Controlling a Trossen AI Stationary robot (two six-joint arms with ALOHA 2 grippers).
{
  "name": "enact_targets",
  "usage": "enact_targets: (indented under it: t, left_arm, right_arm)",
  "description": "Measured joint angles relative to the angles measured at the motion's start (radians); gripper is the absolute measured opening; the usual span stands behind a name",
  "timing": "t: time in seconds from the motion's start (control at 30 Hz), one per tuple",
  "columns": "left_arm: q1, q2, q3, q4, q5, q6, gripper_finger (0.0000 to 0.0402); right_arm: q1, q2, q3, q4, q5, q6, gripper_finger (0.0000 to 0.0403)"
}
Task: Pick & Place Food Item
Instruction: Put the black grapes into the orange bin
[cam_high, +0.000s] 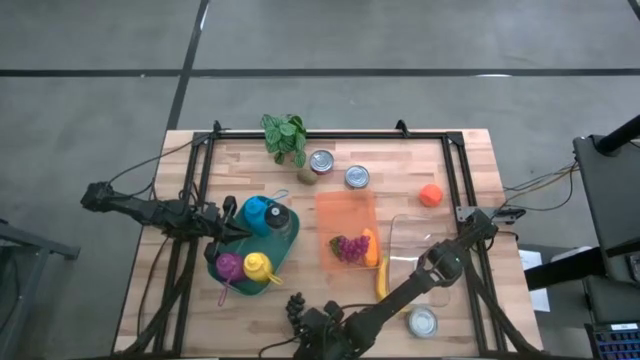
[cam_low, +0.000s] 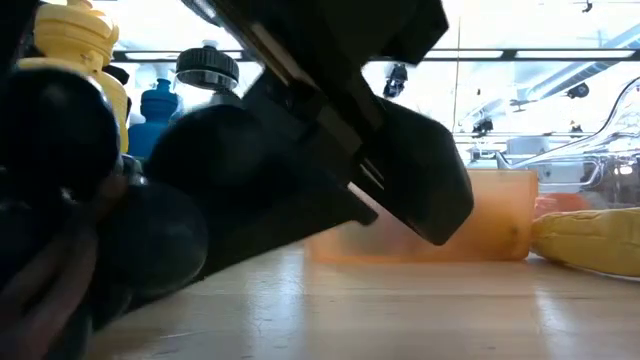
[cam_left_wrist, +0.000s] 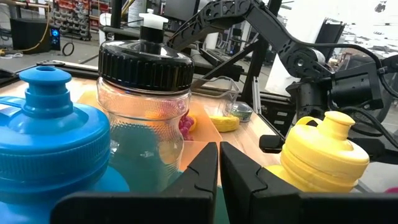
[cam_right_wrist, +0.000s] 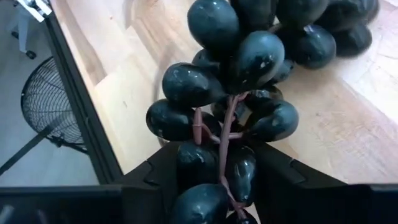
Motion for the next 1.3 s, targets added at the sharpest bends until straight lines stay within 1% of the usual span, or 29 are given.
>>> enact_targets:
  t: [0.23, 0.43, 0.67, 0.87, 1.0, 1.3]
  left_arm:
    - [0.000, 0.000, 0.000, 0.000, 0.000, 0.000, 0.0022]
    - [0.000, 0.000, 0.000, 0.000, 0.000, 0.000, 0.0022]
    - [0.000, 0.000, 0.000, 0.000, 0.000, 0.000, 0.0022]
    - [0.000, 0.000, 0.000, 0.000, 0.000, 0.000, 0.0022]
    - [0.000, 0.000, 0.000, 0.000, 0.000, 0.000, 0.0022]
    - [0.000, 0.010, 0.000, 0.001, 0.000, 0.000, 0.0022]
  right_arm:
    - [0.001, -0.001, 0.022, -0.002, 0.027, -0.026, 0.0107]
    - [0.001, -0.002, 0.047, -0.010, 0.034, -0.057, 0.0088]
    - [0.001, -0.004, 0.133, -0.061, 0.043, -0.128, 0.0085]
    - [0.005, -0.006, 0.267, -0.194, 0.140, -0.195, 0.0085]
    - [0.007, -0.053, 0.249, -0.228, 0.168, -0.207, 0.0085]
    - [0.010, -0.135, 0.252, -0.355, 0.202, -0.165, 0.0085]
